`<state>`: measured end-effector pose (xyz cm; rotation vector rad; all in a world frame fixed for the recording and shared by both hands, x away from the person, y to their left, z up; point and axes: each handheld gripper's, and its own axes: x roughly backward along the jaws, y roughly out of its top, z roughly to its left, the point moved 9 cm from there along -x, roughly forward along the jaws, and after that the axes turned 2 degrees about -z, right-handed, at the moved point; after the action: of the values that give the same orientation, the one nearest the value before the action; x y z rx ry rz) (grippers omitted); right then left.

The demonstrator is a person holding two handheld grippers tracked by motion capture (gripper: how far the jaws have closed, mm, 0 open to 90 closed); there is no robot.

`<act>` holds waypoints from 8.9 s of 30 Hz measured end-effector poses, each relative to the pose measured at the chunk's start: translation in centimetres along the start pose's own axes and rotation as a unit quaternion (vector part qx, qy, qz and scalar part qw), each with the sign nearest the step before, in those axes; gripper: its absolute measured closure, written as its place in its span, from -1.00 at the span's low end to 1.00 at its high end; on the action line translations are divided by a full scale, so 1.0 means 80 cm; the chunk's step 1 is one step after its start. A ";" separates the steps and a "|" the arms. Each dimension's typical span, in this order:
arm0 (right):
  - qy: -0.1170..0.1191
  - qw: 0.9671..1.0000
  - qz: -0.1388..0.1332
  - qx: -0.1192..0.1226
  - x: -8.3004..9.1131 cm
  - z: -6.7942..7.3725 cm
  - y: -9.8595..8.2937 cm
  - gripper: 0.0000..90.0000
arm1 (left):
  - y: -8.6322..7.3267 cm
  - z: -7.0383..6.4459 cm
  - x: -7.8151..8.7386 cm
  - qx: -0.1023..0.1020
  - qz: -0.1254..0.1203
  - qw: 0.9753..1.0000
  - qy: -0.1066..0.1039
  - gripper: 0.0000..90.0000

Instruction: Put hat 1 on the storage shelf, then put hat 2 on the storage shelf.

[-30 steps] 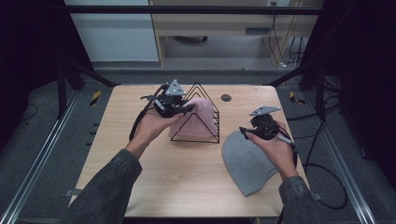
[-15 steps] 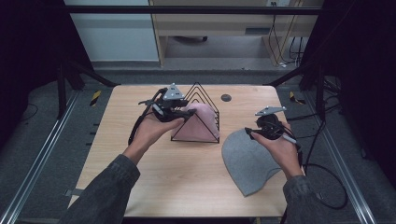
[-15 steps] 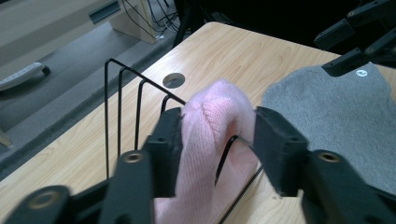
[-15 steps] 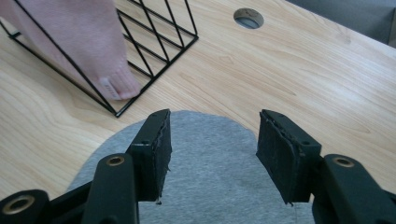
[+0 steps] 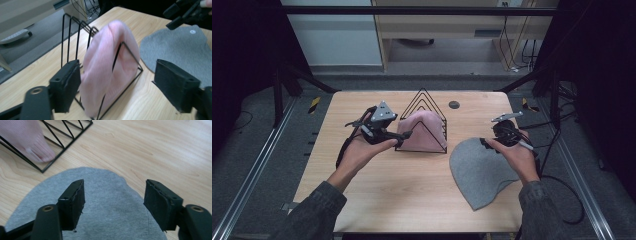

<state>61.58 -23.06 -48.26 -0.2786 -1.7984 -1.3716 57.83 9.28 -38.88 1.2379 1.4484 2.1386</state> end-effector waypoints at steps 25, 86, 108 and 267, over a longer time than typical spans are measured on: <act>-0.018 0.998 0.039 -0.038 -0.057 -0.053 -0.051 -0.28 | -0.167 -0.007 0.018 0.038 0.093 0.995 0.011 -0.76; 0.068 0.993 -0.050 0.077 0.064 0.062 -0.015 0.90 | -0.223 0.022 0.053 0.105 0.092 0.990 0.029 -0.78; 0.133 0.963 -0.145 0.184 0.161 0.215 0.081 0.91 | -0.207 0.010 0.054 0.102 0.059 0.993 -0.004 -0.78; 0.119 0.950 -0.288 0.005 0.069 0.094 0.292 0.91 | 0.154 0.139 0.009 0.007 -0.015 0.999 0.043 0.93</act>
<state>68.95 -9.30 -28.50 0.4389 -1.7462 -1.7033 68.71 10.97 -26.43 1.1345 1.5084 2.1911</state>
